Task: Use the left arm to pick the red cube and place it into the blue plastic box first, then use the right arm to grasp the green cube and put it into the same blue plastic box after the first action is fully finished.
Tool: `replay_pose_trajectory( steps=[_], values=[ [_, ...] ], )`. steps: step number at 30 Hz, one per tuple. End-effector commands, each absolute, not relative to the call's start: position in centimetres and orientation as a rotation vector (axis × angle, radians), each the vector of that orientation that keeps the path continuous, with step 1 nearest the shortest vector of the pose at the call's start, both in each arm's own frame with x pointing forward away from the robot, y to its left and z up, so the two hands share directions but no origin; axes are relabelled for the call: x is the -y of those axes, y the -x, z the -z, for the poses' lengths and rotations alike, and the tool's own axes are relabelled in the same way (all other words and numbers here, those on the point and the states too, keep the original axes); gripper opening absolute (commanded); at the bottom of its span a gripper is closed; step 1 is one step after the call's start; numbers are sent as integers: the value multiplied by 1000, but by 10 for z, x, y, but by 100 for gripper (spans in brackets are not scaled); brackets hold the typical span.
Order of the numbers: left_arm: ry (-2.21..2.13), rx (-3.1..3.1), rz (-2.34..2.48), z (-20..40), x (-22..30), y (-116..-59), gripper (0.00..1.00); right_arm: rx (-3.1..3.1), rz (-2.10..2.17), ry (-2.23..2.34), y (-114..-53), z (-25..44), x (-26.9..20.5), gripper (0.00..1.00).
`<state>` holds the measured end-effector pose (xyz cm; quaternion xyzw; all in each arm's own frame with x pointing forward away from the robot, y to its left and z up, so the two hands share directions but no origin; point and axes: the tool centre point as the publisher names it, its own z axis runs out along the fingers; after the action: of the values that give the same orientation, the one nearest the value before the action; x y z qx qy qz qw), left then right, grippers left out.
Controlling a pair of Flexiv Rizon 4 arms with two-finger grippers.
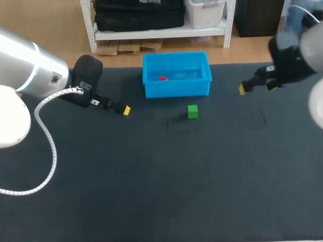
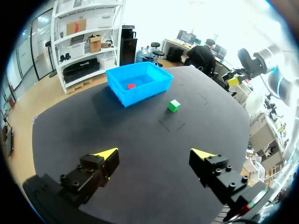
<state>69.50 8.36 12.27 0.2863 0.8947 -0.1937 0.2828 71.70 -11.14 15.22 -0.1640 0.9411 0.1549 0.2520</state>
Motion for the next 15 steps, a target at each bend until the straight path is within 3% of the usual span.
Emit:
replay_pose_trajectory(
  steps=[1, 15],
  values=[
    [-771, -2391, 527, -122, -85, -696, 100, -2580, -116, 392, -724, -143, 81, 100],
    [-771, -2391, 527, -122, -85, -696, 100, -2604, -84, 398, -725, -137, 68, 100]
  ],
)
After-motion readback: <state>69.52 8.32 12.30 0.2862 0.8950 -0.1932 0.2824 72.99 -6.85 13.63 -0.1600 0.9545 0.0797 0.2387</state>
